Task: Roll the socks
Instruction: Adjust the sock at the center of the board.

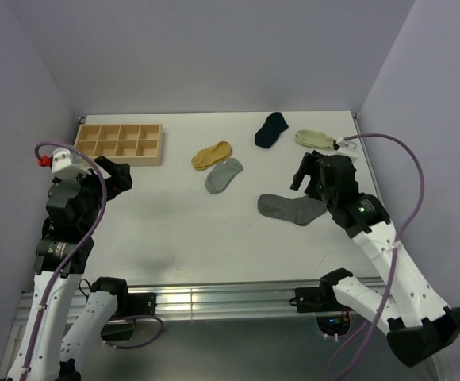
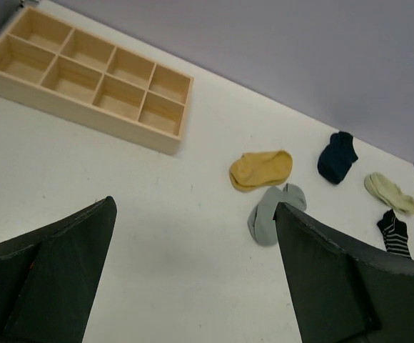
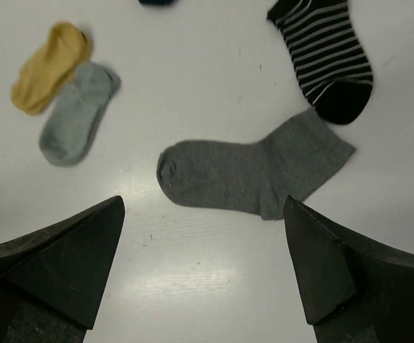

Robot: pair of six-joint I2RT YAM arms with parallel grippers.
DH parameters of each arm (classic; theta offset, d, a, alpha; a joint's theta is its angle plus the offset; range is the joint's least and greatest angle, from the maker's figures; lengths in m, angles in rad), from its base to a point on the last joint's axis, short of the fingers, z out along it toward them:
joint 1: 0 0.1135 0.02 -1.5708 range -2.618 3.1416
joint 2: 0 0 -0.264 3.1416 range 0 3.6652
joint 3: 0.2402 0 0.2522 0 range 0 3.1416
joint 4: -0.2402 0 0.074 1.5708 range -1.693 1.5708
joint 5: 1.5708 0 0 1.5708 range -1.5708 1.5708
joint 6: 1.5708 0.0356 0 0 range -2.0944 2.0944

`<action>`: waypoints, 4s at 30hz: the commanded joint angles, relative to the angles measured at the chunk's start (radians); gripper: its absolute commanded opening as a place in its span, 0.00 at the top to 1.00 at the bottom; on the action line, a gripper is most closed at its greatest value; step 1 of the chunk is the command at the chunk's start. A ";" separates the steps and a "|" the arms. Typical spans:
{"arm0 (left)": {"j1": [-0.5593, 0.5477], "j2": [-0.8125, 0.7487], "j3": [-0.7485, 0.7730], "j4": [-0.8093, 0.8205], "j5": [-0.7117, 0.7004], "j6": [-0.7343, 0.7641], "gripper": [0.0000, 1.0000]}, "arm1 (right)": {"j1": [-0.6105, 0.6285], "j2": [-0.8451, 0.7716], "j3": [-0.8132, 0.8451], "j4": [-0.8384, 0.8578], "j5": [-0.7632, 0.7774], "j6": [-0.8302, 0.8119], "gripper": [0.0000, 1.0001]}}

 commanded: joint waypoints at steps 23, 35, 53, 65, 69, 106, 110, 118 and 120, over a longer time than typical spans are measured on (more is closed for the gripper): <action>-0.004 0.001 -0.121 -0.056 0.171 -0.066 0.01 | 0.081 0.723 -0.059 0.308 -0.353 0.055 0.00; -0.004 -0.005 -0.112 -0.090 0.171 -0.056 0.00 | 0.370 1.048 0.317 0.345 -0.414 0.157 0.00; -0.004 0.104 -0.109 -0.053 0.283 -0.056 0.01 | 0.216 0.689 0.057 0.218 -0.187 0.006 0.14; -0.009 0.144 -0.109 -0.042 0.314 -0.056 0.00 | 0.191 0.809 -0.037 0.295 -0.213 0.017 0.30; -0.010 0.136 -0.112 -0.053 0.303 -0.048 0.01 | 0.249 0.820 -0.034 0.260 -0.230 0.084 0.30; -0.714 0.607 -0.001 0.160 0.029 -0.113 0.01 | 0.271 0.636 -0.180 0.233 -0.221 0.223 0.56; -0.881 0.751 0.071 0.179 -0.063 -0.082 0.01 | 0.251 0.587 -0.215 0.249 -0.247 0.226 0.57; -1.076 0.987 0.203 0.217 -0.240 -0.044 0.11 | 0.190 0.366 -0.232 0.132 -0.117 0.239 0.52; -1.093 1.015 0.204 0.255 -0.261 -0.031 0.13 | 0.148 0.308 -0.249 0.094 -0.092 0.249 0.51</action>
